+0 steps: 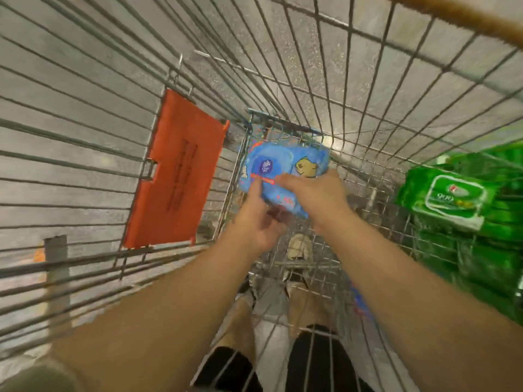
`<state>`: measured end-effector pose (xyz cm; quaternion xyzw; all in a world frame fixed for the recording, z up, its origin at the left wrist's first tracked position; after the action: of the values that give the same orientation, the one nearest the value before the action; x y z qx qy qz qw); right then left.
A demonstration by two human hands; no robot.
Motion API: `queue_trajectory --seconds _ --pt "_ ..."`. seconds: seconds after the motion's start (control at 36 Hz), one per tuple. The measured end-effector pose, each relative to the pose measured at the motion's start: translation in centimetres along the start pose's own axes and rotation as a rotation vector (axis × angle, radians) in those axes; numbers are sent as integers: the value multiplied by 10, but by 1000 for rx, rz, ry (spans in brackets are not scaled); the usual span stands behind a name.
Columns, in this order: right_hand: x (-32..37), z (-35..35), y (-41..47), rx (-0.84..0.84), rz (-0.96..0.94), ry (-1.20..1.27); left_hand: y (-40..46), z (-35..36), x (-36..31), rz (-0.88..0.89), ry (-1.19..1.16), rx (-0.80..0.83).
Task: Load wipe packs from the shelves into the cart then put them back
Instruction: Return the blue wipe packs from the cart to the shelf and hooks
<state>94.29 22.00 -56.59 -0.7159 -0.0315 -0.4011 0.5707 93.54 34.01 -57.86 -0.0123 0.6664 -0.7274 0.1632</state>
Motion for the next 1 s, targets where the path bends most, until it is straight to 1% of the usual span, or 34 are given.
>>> queue_trajectory --seconds 0.06,0.14,0.22,0.33,0.39,0.44,0.53,0.58,0.67,0.75,0.83,0.89,1.0 --pt "15 -7 -25 39 -24 -20 -27 -8 -5 28 16 -6" --pt "44 -21 -64 82 -23 -30 -67 -15 -29 125 71 0" --pt "72 -34 -107 145 -44 16 -107 -16 -58 240 209 7" --pt "112 -46 -169 182 -106 38 -166 -10 -83 390 449 85" --pt "131 -51 -200 202 -133 60 -195 -9 -92 460 499 107" --pt "147 -54 -235 229 -163 69 -227 -5 -100 532 493 193" --pt "162 -58 -283 251 -217 65 -275 3 -102 544 521 362" --pt "168 -61 -313 228 -271 37 -303 10 -98 564 586 431" --pt "171 -71 -352 127 -349 61 -339 15 -91 624 630 480" --pt "168 -82 -385 37 -440 149 -370 24 -79 665 694 542" --pt "167 -93 -422 6 -515 290 -407 40 -62 714 773 629" --pt "166 -104 -450 -34 -555 330 -434 51 -51 778 845 679" --pt "154 -141 -501 -190 -619 413 -486 73 -21 847 944 824"
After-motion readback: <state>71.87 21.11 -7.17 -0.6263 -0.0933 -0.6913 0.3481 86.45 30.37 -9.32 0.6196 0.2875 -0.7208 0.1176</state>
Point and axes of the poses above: each hand's wrist, its own y-axis towards the middle knuckle, its own z-axis out of the palm, x = y × z, the point moved 6 cm from there along y, towards the middle knuckle, and after that the axes turned 6 degrees about y, right-handed, at the moved point
